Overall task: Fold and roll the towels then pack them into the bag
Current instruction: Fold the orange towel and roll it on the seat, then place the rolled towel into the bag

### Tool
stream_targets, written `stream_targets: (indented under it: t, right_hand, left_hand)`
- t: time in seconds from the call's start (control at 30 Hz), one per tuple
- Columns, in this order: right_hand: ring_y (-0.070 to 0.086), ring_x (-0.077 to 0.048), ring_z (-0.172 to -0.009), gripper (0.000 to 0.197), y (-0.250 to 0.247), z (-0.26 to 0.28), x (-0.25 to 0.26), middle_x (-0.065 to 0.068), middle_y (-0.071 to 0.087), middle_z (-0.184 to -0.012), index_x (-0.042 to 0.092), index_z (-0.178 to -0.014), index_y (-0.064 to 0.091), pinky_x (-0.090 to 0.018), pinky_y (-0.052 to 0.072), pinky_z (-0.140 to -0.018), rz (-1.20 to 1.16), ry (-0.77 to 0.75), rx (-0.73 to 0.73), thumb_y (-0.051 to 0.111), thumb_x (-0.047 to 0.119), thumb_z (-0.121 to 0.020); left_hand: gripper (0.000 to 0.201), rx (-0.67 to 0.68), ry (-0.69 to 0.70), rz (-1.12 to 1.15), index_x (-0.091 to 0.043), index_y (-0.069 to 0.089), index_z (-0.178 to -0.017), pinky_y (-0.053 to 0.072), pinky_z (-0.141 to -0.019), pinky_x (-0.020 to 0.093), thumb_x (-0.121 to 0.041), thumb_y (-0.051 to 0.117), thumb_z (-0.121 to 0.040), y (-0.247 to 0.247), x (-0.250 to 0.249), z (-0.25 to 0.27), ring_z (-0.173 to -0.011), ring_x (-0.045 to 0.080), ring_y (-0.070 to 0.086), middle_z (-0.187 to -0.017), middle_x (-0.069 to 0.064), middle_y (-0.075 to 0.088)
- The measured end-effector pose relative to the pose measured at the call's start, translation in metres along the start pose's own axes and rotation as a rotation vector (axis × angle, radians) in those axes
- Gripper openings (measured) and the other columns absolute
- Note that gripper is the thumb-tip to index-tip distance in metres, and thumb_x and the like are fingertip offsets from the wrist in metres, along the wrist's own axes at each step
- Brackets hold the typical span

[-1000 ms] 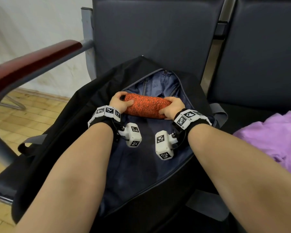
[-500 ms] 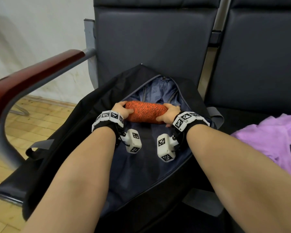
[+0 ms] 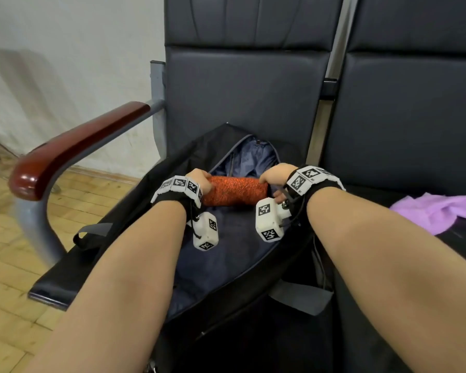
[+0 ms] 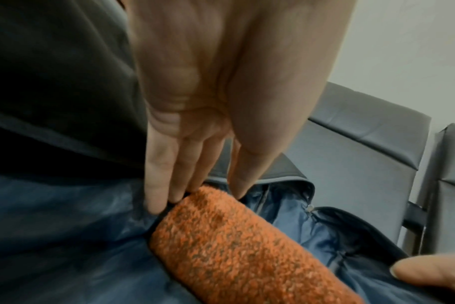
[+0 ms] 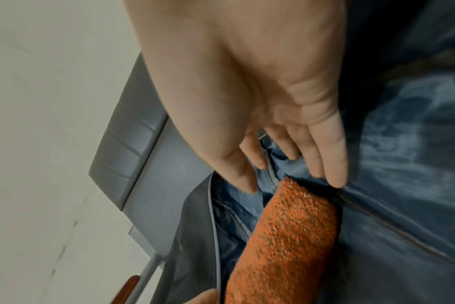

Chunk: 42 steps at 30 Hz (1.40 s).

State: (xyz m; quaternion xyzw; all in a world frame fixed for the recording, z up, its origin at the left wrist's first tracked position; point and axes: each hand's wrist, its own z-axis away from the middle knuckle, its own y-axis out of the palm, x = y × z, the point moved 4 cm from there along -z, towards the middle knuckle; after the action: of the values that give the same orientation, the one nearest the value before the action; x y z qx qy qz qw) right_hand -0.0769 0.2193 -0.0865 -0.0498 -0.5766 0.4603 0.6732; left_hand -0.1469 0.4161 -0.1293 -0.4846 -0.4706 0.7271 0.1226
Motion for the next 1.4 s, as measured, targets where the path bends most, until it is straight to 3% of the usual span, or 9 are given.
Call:
stream_targets:
  t: [0.07, 0.2, 0.4, 0.5, 0.6, 0.8, 0.9, 1.17, 1.4]
  right_hand:
    - [0.057, -0.023, -0.098, 0.042, -0.006, 0.007, 0.008, -0.013, 0.056, -0.121, 0.003, -0.134, 0.05, -0.027, 0.052, -0.068, -0.012, -0.031, -0.002, 0.053, 0.016, -0.095]
    - [0.056, -0.022, -0.095, 0.023, -0.024, 0.033, 0.028, -0.007, 0.053, -0.111, 0.016, -0.118, 0.056, -0.039, 0.054, -0.081, -0.196, -0.043, 0.009, 0.053, 0.013, -0.095]
    - [0.056, -0.017, -0.084, 0.037, -0.085, 0.108, 0.002, -0.007, 0.056, -0.103, 0.009, -0.131, 0.054, -0.044, 0.052, -0.089, -0.157, -0.094, -0.073, 0.055, 0.012, -0.095]
    - [0.052, -0.016, -0.094, 0.035, -0.11, 0.146, -0.03, -0.012, 0.059, -0.115, 0.01, -0.128, 0.058, -0.041, 0.054, -0.082, -0.043, -0.07, -0.087, 0.058, 0.011, -0.093]
    - [0.053, -0.016, -0.095, 0.034, -0.134, 0.188, -0.068, -0.005, 0.056, -0.107, 0.016, -0.123, 0.058, -0.033, 0.053, -0.07, -0.019, -0.042, -0.12, 0.064, 0.018, -0.09]
    - [0.054, -0.019, -0.087, 0.016, -0.18, 0.25, -0.162, -0.007, 0.058, -0.101, 0.018, -0.103, 0.062, -0.038, 0.055, -0.072, 0.019, 0.053, -0.141, 0.067, 0.017, -0.088]
    - [0.053, -0.023, -0.083, 0.019, -0.198, 0.27, -0.205, -0.012, 0.058, -0.1, 0.015, -0.107, 0.064, -0.033, 0.053, -0.064, 0.071, 0.093, -0.172, 0.066, 0.018, -0.088]
    - [0.057, -0.024, -0.083, 0.032, -0.208, 0.257, -0.27, -0.008, 0.06, -0.096, 0.007, -0.116, 0.063, -0.032, 0.05, -0.061, 0.073, 0.142, -0.166, 0.066, 0.017, -0.087]
    - [0.053, -0.019, -0.093, 0.028, -0.2, 0.194, -0.289, -0.004, 0.058, -0.103, 0.004, -0.115, 0.063, -0.027, 0.047, -0.07, 0.075, 0.158, -0.127, 0.065, 0.012, -0.088]
  left_hand:
    - [0.033, 0.013, 0.01, 0.011, -0.012, 0.066, -0.12, 0.049, -0.089, 0.03, -0.012, 0.064, -0.087, -0.009, -0.01, 0.006, -0.108, 0.028, 0.063, -0.117, 0.012, 0.067]
    - [0.028, 0.007, 0.046, 0.091, -0.011, 0.069, -0.113, 0.052, -0.086, 0.03, -0.012, 0.067, -0.084, -0.027, -0.038, 0.024, -0.102, 0.026, 0.065, -0.108, 0.011, 0.069]
    - [0.015, 0.082, 0.164, 0.078, -0.009, 0.068, -0.101, 0.049, -0.055, 0.021, -0.01, 0.061, -0.088, -0.05, -0.116, 0.086, -0.059, 0.016, 0.056, -0.073, 0.006, 0.061]
    - [0.008, 0.139, 0.221, 0.076, -0.013, 0.065, -0.084, 0.043, -0.039, 0.013, -0.011, 0.059, -0.089, -0.038, -0.158, 0.132, -0.049, 0.009, 0.055, -0.068, 0.004, 0.059]
    - [0.015, 0.198, 0.263, 0.108, -0.015, 0.061, -0.076, 0.043, -0.04, 0.014, -0.009, 0.06, -0.089, -0.013, -0.196, 0.177, -0.045, 0.007, 0.053, -0.066, 0.002, 0.057]
    - [0.007, 0.299, 0.283, 0.084, -0.015, 0.06, -0.085, 0.038, -0.033, 0.011, -0.011, 0.059, -0.091, 0.056, -0.249, 0.249, -0.048, 0.007, 0.053, -0.071, 0.0, 0.057]
    - [0.016, 0.35, 0.296, 0.06, -0.008, 0.062, -0.106, 0.037, -0.031, 0.01, -0.01, 0.06, -0.09, 0.095, -0.268, 0.274, -0.055, 0.01, 0.054, -0.073, 0.0, 0.056]
    - [0.02, 0.418, 0.267, -0.026, -0.007, 0.064, -0.108, 0.047, -0.048, 0.015, -0.012, 0.063, -0.089, 0.166, -0.27, 0.262, -0.064, 0.014, 0.057, -0.082, 0.006, 0.062]
    - [0.052, 0.355, 0.242, -0.112, -0.014, 0.053, -0.13, 0.042, -0.093, 0.023, -0.019, 0.07, -0.082, 0.214, -0.265, 0.206, -0.118, 0.023, 0.054, -0.133, 0.009, 0.052]
